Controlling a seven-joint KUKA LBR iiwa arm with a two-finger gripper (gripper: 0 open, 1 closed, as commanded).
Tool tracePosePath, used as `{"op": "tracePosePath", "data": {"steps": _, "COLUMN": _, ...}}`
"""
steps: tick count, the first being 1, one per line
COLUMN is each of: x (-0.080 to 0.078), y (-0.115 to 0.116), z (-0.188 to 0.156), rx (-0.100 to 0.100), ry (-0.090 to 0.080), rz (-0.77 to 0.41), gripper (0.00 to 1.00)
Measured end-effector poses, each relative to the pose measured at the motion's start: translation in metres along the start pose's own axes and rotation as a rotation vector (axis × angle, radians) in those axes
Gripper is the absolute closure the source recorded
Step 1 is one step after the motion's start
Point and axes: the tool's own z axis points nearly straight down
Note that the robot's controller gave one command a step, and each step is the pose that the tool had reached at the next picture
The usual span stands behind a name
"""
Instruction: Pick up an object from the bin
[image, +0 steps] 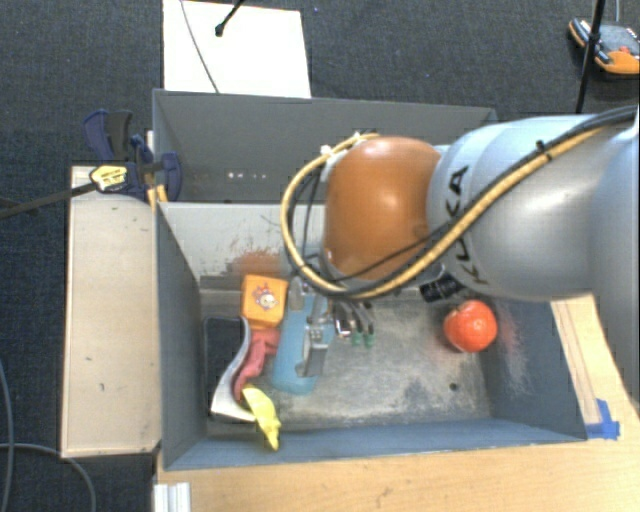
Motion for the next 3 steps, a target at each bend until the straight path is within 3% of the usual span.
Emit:
{"op": "tracePosePath", "data": {"steps": 1, "x": 0.012, "y": -0.003, "z": 0.038, "rx": 0.0, "ry": -0.004, "rz": -0.083, "gripper": 0.0}}
{"op": "tracePosePath", "data": {"steps": 2, "x": 0.017, "y": 0.048, "z": 0.064, "rx": -0.001, "ry": -0.001, "rz": -0.447, "gripper": 1.0}}
{"op": "tracePosePath", "data": {"steps": 3, "x": 0.017, "y": 0.047, "z": 0.064, "rx": 0.0, "ry": 0.0, "rz": -0.443, "gripper": 0.0}}
